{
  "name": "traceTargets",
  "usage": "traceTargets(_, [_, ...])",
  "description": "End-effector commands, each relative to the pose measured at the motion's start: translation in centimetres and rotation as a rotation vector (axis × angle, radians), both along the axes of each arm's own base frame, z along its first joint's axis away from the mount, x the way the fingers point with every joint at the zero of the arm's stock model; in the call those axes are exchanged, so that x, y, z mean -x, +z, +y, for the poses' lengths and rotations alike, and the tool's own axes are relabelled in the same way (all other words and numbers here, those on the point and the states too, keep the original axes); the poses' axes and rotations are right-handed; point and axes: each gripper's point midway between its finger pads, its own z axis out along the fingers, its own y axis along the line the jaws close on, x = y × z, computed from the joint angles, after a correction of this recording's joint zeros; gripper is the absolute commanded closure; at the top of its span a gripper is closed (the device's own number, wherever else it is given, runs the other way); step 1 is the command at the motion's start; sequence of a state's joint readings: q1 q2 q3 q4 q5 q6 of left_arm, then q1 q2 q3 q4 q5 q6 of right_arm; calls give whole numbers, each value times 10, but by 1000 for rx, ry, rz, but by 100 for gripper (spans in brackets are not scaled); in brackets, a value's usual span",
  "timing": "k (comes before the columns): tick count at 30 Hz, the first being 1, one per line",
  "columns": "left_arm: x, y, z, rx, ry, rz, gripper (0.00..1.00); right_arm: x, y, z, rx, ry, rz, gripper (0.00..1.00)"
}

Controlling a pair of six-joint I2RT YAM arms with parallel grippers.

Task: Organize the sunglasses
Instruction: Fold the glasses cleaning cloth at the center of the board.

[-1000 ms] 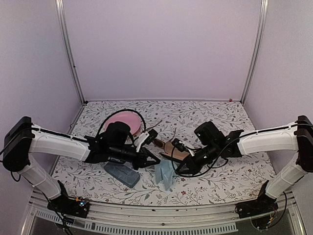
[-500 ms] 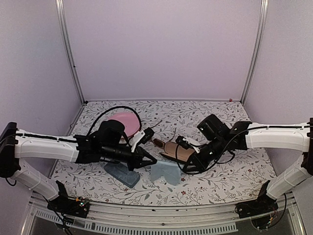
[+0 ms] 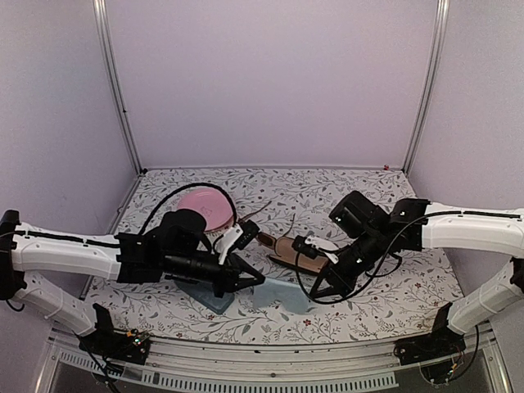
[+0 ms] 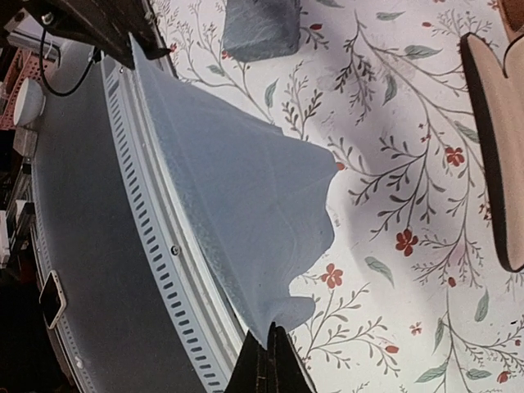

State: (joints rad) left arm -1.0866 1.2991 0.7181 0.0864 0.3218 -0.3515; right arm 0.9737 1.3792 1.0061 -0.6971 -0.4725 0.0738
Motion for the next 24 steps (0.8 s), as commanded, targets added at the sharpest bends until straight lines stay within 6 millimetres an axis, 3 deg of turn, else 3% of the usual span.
traceTargets(1, [18,-7,3,-31,12,21,100,20,3,-6,48,41,4,100])
traceTargets(10, [36,-26,6,-84,8,44,100,25,-17,-10,112,27,17,100])
traceTargets(24, [-3,-64,-6,-148,82,-6,100,-27,-56,-10,246,-106,-26,100])
